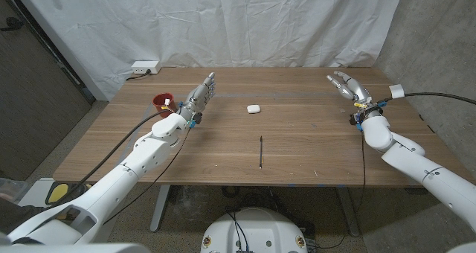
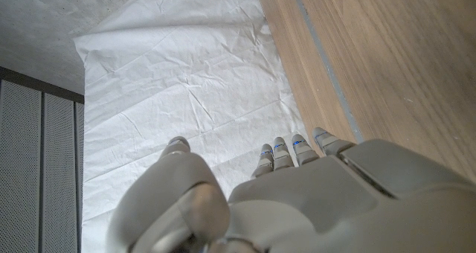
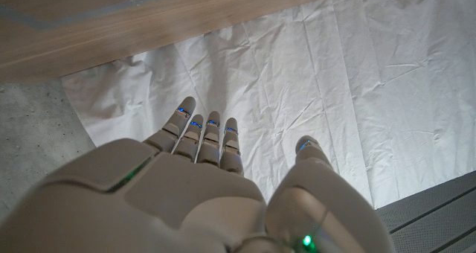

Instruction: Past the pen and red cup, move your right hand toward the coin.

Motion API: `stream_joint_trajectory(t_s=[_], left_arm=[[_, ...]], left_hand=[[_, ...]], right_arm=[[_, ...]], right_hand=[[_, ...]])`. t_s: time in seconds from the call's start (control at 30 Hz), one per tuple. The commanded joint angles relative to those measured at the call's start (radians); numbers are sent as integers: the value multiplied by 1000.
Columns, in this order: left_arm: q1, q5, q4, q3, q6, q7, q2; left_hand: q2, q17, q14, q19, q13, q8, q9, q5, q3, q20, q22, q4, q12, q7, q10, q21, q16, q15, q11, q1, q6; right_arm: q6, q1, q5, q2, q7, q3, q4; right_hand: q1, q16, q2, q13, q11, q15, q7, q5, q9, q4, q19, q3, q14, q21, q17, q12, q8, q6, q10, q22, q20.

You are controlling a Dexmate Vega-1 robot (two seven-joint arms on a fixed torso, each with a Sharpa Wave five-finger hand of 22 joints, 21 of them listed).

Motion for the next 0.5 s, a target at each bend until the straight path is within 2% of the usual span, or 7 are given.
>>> stream_joint_trajectory(t_s=[0.03,0.5], left_arm=[[-12,5,16,10,-9,-8,-13],[-25,11,39,18,-17,-15,-26]], left_hand=[[6,4,3,-1,3,1,6,-5,-1,-47,1,-5,-1,2,3,0,-3,4,1,4,7],[8,4,0,-1,3,0,6,-7,-3,-47,2,-6,-2,2,5,0,-4,5,3,5,8]], right_arm=[[-30,17,-67,-21,-21,-23,7],[-71,19,-127,-35,-69,-36,2]], right_hand=[[2,5,6,1,1,0,3,7,1,-7,9,4,2,-8,2,7,4,9,9,3,-35],[5,-2,4,1,-1,-2,-2,9,1,-11,3,3,-10,-19,2,4,1,8,5,3,-38]])
